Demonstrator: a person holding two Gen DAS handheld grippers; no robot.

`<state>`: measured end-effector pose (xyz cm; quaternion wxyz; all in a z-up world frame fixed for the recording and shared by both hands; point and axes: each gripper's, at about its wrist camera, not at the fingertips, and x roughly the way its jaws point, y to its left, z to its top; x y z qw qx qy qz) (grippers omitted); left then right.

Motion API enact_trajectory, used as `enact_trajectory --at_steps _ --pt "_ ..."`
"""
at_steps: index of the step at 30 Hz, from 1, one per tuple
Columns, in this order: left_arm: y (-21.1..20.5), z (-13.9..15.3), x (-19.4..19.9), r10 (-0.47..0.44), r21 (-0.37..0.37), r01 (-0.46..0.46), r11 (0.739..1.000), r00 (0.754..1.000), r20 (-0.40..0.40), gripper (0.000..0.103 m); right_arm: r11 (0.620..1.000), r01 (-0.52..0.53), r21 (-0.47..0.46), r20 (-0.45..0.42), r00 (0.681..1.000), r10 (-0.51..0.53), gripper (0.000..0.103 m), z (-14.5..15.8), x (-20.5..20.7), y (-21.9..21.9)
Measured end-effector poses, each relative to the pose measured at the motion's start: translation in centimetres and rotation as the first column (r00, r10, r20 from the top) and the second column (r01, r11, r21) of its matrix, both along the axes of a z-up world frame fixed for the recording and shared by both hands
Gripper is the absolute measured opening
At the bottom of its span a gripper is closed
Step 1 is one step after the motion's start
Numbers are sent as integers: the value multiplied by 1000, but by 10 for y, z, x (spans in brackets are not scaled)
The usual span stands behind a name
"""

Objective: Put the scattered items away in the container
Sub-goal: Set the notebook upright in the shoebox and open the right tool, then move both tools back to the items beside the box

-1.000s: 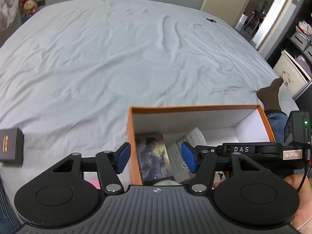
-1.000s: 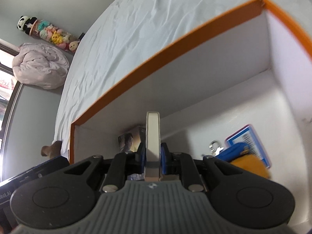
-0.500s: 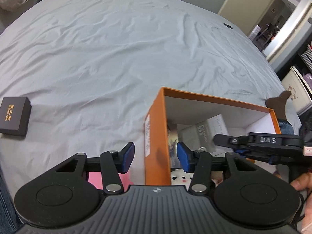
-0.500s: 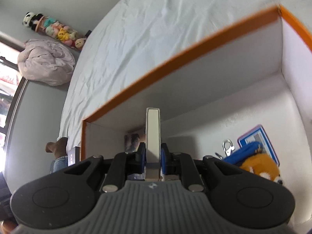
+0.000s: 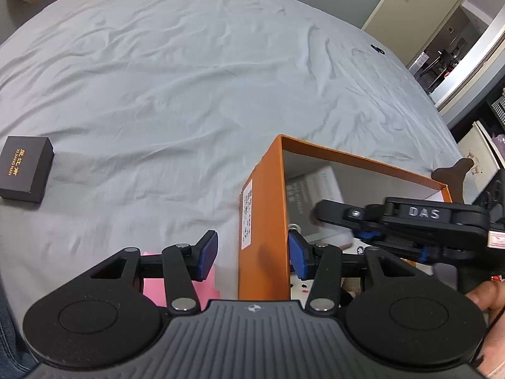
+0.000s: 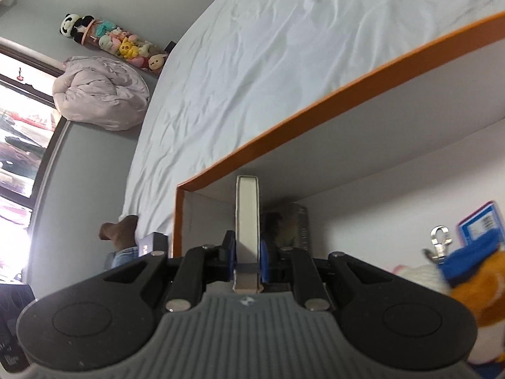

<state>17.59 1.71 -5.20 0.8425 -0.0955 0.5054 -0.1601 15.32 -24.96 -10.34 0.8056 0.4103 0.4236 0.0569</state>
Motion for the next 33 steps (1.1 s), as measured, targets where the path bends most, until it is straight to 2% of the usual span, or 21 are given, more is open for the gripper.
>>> enact_trajectory --at_steps 6,11,22,28,33 --pt "4 -2 -3 2 -19 -2 1000 1000 9 56 999 -22 -40 -37 999 21 20 -8 1 6" --pt "6 -1 -4 4 -29 -4 1000 1000 10 56 983 -33 -183 -89 996 17 28 -8 2 12" --pt "7 -1 -6 8 -35 -7 999 1000 14 57 985 -29 -172 -151 989 2 38 -22 15 9" --pt "7 6 -10 4 -14 -3 1000 999 50 57 966 -82 -243 -138 989 49 45 -18 16 20" --pt "15 13 -15 11 -7 -10 1000 998 64 57 951 -87 -298 -133 990 49 44 -11 13 22"
